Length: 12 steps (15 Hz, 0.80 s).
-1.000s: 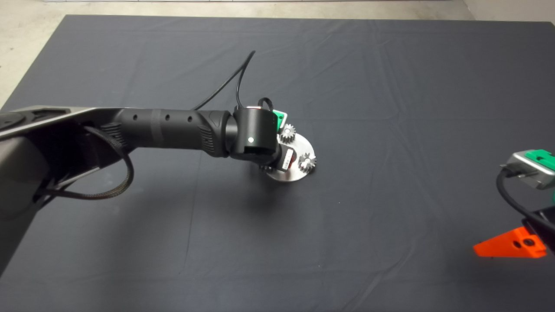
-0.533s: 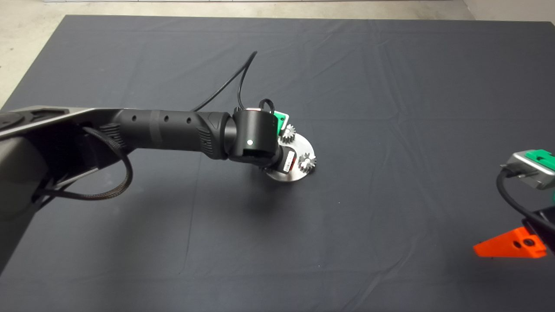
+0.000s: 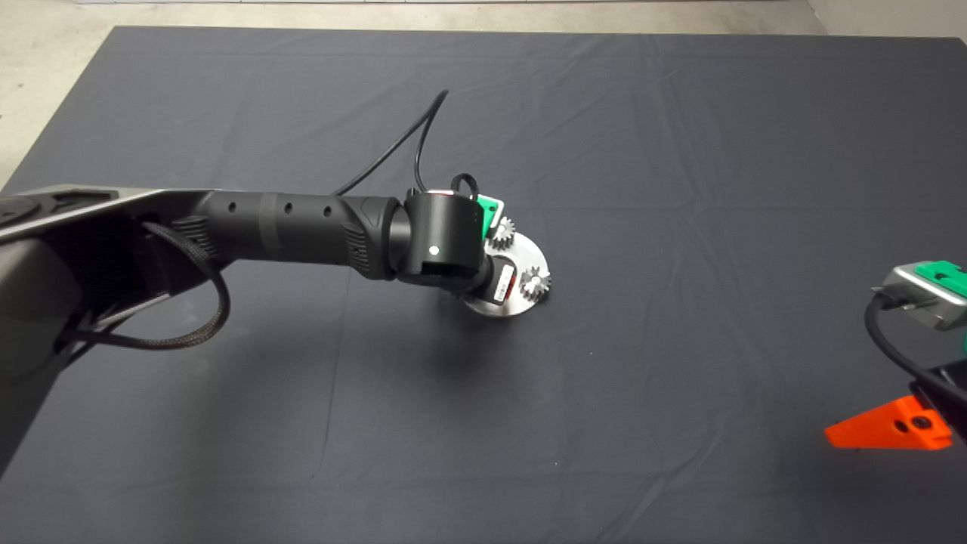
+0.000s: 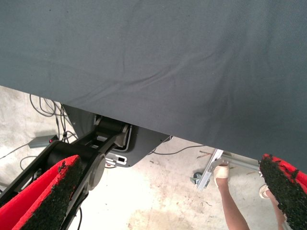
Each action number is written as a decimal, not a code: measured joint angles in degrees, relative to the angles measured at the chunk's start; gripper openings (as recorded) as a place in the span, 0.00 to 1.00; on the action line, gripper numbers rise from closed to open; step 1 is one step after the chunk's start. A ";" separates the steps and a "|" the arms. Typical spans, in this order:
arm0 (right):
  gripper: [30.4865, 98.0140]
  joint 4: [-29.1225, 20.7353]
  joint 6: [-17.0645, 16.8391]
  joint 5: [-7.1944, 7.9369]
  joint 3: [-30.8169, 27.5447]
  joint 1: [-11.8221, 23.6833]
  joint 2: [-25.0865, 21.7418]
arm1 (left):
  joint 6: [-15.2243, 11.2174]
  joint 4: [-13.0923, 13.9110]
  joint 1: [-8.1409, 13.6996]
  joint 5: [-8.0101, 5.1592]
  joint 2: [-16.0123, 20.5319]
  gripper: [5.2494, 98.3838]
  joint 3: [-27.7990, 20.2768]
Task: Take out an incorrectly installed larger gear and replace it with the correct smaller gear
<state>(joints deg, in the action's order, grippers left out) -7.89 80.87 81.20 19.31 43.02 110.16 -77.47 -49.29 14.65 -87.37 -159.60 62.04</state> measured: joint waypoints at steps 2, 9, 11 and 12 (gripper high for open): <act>1.00 0.01 0.00 0.02 0.00 0.00 0.00 | -0.01 0.00 -0.02 0.00 0.21 0.83 0.00; 1.00 -0.01 0.00 0.02 0.00 0.00 -0.01 | 0.02 0.00 -0.05 -0.02 0.91 0.80 0.00; 1.00 0.01 0.00 0.02 0.00 0.00 -0.01 | 0.02 0.00 -0.05 -0.02 0.91 0.80 0.00; 1.00 0.01 0.00 0.02 0.00 0.00 0.00 | 0.02 0.00 -0.05 -0.02 0.91 0.80 0.00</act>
<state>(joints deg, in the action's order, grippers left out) -7.88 80.87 81.23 19.31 43.02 110.16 -77.45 -49.29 14.60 -87.39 -158.68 62.04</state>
